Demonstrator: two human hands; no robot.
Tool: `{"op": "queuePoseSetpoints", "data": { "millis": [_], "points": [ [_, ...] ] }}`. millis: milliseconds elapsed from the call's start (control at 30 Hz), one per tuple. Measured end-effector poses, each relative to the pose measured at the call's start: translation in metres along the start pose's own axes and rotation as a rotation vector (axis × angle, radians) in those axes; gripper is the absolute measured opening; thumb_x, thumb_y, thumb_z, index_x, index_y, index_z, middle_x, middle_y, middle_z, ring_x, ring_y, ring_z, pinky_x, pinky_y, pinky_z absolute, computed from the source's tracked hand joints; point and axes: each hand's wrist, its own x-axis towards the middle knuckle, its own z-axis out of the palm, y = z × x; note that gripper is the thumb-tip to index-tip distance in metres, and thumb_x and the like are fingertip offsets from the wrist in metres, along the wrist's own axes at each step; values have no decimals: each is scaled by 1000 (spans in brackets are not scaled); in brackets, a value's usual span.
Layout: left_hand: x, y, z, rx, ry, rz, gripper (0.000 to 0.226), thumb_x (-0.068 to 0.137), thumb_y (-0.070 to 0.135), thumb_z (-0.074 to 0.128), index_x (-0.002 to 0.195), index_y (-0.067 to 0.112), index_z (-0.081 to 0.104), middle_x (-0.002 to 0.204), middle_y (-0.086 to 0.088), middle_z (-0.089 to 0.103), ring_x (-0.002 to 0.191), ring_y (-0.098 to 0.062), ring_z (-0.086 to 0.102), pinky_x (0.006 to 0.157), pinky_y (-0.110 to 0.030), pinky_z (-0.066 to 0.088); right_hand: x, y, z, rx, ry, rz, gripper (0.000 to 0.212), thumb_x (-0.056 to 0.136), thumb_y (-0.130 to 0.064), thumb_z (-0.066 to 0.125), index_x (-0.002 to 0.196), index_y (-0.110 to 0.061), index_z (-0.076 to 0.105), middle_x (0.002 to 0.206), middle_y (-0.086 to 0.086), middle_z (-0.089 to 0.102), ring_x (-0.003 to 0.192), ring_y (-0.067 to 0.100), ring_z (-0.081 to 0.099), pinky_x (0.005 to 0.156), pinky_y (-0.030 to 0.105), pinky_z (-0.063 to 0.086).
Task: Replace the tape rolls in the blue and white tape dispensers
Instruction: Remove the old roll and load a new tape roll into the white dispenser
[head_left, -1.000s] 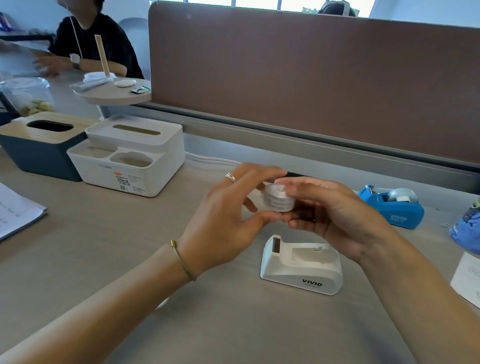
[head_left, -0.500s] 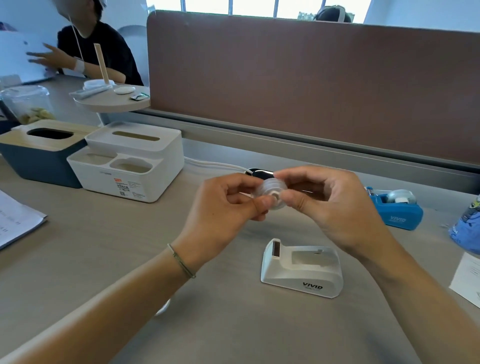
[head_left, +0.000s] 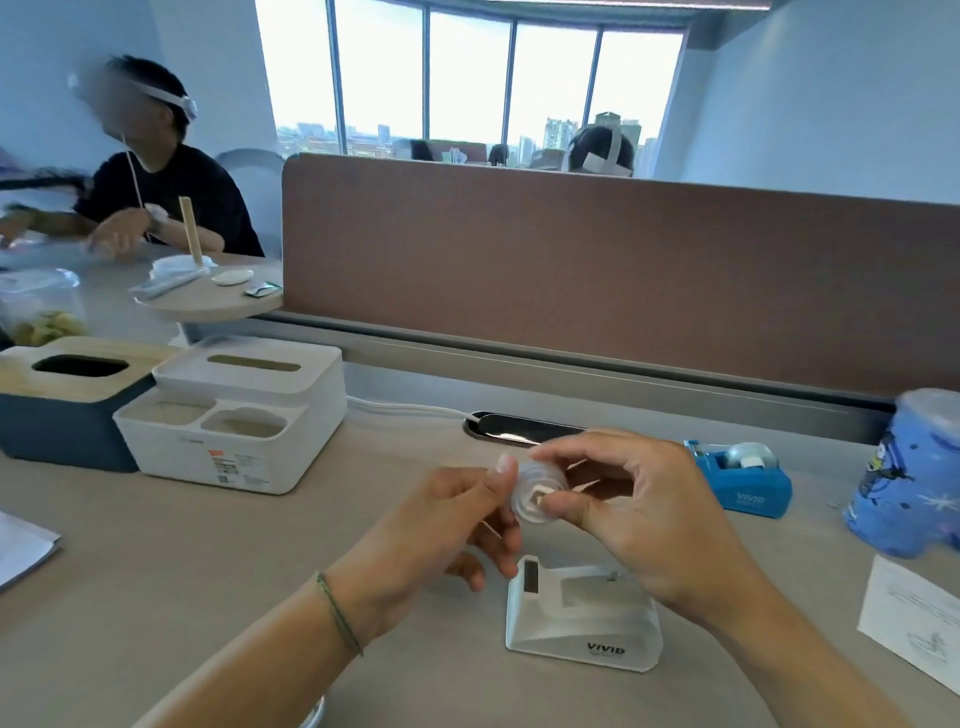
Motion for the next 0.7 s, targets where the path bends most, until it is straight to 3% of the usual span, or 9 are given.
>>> {"op": "queuePoseSetpoints", "data": {
  "millis": [67, 200, 267, 367, 433, 500, 567, 700],
  "points": [
    [-1, -1, 3, -46, -61, 16, 39, 93, 46, 51, 88, 8, 60, 71, -7, 62, 59, -17, 62, 46, -22, 41, -5, -1, -5, -14, 11, -4, 36, 77, -18, 83, 101, -42, 72, 94, -20, 73, 91, 2, 69, 75, 13, 55],
    [-4, -1, 9, 17, -56, 33, 28, 100, 27, 54, 79, 10, 60, 71, -7, 64, 61, -17, 62, 47, -24, 38, -19, 4, -20, -13, 12, 33, 38, 75, -18, 85, 99, -44, 72, 96, -21, 73, 90, 4, 69, 75, 12, 54],
    [-4, -3, 15, 174, 16, 73, 28, 99, 27, 55, 75, 15, 63, 71, -2, 67, 64, -14, 62, 54, -27, 40, -26, 10, -24, -19, 3, 64, 36, 75, -18, 85, 101, -41, 73, 97, -20, 73, 89, 5, 69, 76, 12, 53],
    [-3, -14, 24, 581, 205, 206, 25, 92, 39, 58, 72, 26, 66, 77, 13, 70, 72, -2, 62, 81, -35, 45, -35, 18, -25, -68, -29, 86, 34, 75, -19, 85, 101, -39, 75, 95, -26, 71, 92, 0, 67, 76, 9, 51],
    [-5, -19, 30, 726, 294, 257, 24, 89, 40, 58, 70, 27, 65, 86, 13, 66, 82, -2, 59, 88, -35, 46, -37, 22, -26, -123, -70, 89, 32, 76, -19, 85, 102, -36, 76, 91, -28, 70, 93, -3, 65, 76, 7, 50],
    [-4, -18, 35, 766, 310, 277, 23, 89, 36, 59, 69, 26, 65, 94, 13, 62, 92, -4, 56, 85, -27, 46, -39, 24, -26, -178, -116, 84, 30, 78, -20, 84, 104, -33, 76, 91, -27, 70, 93, -3, 64, 78, 10, 51],
    [1, -17, 41, 796, 319, 266, 21, 89, 34, 59, 72, 24, 66, 101, 13, 61, 102, -6, 53, 75, -8, 35, -39, 27, -28, -212, -141, 81, 29, 78, -22, 83, 104, -32, 76, 93, -26, 70, 94, -1, 64, 80, 14, 52],
    [7, -16, 50, 867, 332, 267, 21, 89, 35, 58, 71, 24, 63, 104, 14, 62, 104, -7, 52, 69, -5, 27, -40, 30, -33, -214, -181, 97, 29, 78, -23, 83, 105, -32, 76, 94, -23, 72, 94, 2, 65, 82, 19, 53]
  ]
}}
